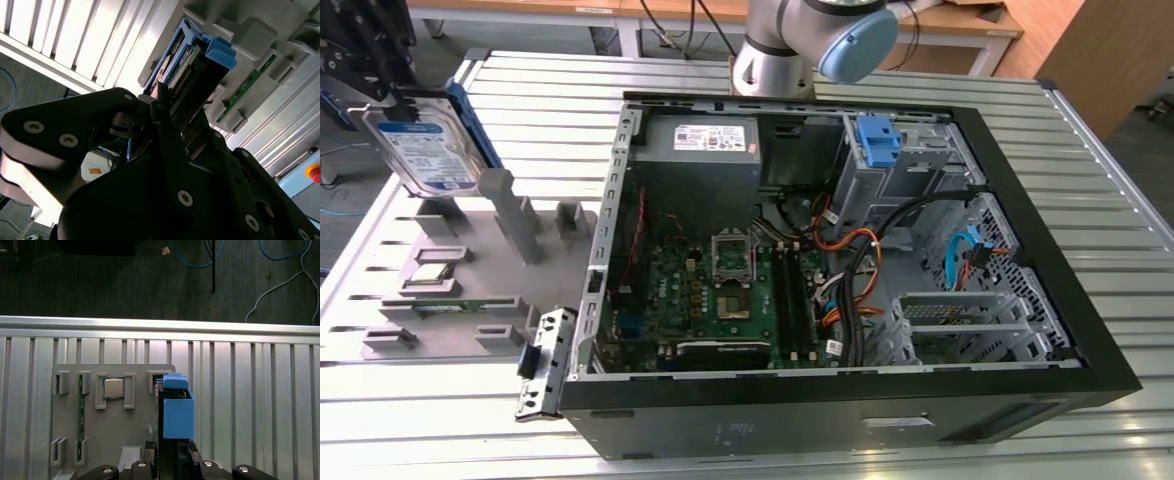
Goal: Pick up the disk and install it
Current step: 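Pick up the disk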
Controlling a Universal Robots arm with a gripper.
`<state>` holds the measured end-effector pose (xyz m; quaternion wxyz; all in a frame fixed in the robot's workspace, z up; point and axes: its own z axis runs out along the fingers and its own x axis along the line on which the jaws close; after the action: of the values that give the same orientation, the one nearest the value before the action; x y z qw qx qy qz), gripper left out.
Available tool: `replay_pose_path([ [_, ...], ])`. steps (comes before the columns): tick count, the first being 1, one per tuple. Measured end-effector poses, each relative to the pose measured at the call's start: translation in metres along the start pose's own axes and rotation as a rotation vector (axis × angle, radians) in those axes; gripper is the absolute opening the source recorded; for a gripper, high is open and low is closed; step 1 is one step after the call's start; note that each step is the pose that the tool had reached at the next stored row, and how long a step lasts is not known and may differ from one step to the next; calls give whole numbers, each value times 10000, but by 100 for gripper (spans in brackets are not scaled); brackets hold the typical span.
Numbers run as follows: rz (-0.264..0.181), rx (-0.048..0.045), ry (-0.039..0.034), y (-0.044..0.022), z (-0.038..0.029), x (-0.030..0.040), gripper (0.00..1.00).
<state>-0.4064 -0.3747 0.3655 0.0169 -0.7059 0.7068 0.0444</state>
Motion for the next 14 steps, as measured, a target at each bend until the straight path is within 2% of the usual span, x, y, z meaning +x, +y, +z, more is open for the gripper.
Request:
replay_pose_path([
  [14,0,2,-1,2,-53,-5,35],
])
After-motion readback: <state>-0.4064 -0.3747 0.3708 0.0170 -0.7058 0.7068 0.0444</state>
